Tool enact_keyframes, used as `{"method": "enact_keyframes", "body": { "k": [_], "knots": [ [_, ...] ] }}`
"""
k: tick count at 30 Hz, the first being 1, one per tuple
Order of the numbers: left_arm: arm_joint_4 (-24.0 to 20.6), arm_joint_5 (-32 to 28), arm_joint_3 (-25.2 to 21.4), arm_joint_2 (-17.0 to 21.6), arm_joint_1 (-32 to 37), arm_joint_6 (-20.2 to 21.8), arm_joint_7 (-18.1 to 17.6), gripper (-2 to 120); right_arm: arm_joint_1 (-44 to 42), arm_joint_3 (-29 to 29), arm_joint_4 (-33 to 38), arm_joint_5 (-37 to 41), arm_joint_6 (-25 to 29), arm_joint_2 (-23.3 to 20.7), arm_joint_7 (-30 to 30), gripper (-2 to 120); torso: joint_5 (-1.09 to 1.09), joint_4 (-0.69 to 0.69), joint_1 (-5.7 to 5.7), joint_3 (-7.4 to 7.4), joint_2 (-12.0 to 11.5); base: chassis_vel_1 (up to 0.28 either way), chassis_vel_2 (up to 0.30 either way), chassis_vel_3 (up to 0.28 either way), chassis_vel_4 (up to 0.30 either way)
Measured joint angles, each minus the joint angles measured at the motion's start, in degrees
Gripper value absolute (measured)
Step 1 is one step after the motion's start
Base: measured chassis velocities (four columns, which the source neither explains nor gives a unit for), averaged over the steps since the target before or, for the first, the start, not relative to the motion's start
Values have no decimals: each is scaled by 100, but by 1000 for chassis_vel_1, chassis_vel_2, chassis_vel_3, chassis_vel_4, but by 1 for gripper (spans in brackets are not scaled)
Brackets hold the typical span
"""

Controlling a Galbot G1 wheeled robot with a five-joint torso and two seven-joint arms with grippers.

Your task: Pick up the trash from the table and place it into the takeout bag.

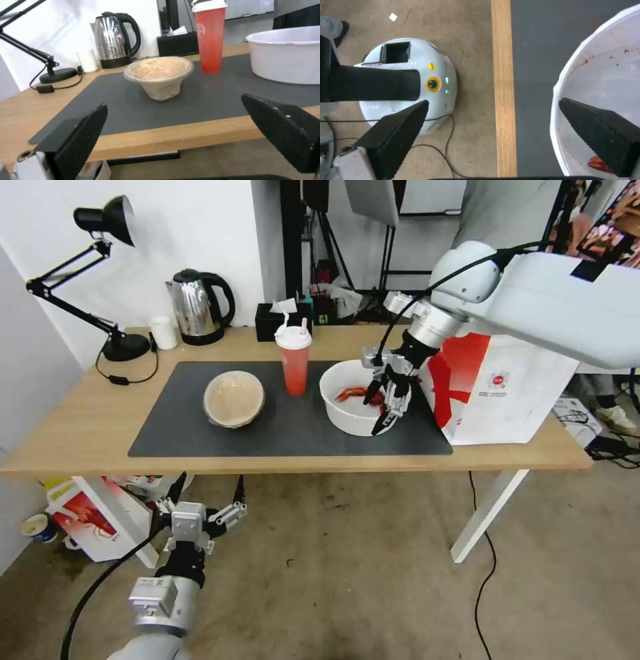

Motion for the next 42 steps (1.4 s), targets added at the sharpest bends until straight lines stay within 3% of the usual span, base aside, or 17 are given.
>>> {"method": "enact_keyframes", "body": {
  "k": [42],
  "knots": [
    [0, 0, 0, 0, 0, 0, 0, 100, -826, 676, -752, -815, 175, 223, -275, 99, 0, 0, 0, 0, 0, 0, 0, 0, 0]
  ]
}}
